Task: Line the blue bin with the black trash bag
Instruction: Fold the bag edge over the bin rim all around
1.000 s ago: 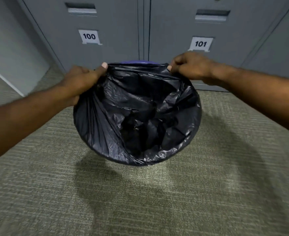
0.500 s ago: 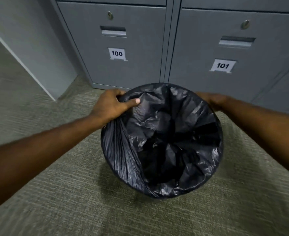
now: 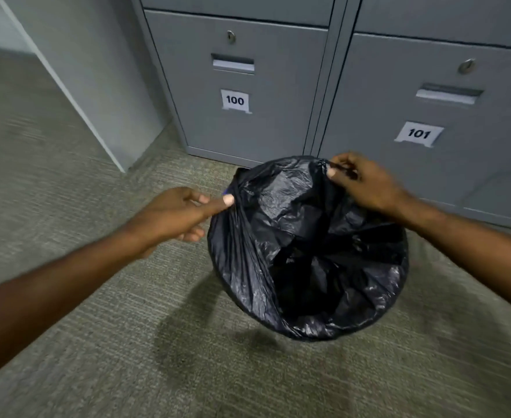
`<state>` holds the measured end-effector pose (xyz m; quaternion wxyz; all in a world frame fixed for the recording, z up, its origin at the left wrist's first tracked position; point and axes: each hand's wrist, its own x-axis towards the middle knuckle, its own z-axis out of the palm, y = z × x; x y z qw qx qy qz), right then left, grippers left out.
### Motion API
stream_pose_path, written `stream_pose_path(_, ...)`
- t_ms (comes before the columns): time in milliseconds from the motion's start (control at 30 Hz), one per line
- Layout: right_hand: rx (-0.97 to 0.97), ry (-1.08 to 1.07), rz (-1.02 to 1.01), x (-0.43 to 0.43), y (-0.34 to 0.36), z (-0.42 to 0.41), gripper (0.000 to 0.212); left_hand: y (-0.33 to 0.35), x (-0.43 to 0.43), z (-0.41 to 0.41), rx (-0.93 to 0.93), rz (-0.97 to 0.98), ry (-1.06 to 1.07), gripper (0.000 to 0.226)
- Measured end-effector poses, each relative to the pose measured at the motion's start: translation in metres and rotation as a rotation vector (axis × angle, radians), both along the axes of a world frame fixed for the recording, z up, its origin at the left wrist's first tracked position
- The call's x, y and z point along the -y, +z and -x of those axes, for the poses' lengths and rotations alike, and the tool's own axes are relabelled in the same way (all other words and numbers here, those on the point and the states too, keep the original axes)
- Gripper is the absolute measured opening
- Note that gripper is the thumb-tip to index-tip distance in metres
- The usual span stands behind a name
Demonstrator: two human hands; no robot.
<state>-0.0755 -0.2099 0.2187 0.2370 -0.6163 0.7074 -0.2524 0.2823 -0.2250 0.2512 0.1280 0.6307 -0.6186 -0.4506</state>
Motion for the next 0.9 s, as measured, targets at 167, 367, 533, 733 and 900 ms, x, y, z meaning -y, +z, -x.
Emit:
stream_pose_path(167, -0.227, -0.093, 0.135, -0.009, -0.013, -0.011, 0.031, 0.004, -0.038, 0.038, 0.390, 0.278, -0.103, 0.105)
stream_pose_path(367, -0.355, -0.115, 0.165, -0.014, -0.015, -0.018, 0.033, -0.005, -0.044, 0.034, 0.391, 0.473, -0.121, 0.063)
stream_pose_path(533, -0.382, -0.088, 0.194, -0.017, -0.017, -0.016, 0.036, -0.019, -0.030, 0.008, -0.003, 0.295, 0.072, 0.044)
stream_pose_path(733, -0.421, -0.065, 0.234, -0.020, -0.017, -0.019, 0.036, -0.061, -0.035, -0.006, -0.588, -0.327, 0.387, 0.034)
stream_pose_path(900, -0.407, -0.040, 0.247, -0.021, -0.016, -0.020, 0.040, -0.078, -0.085, 0.016, -0.162, 0.391, 0.082, 0.032)
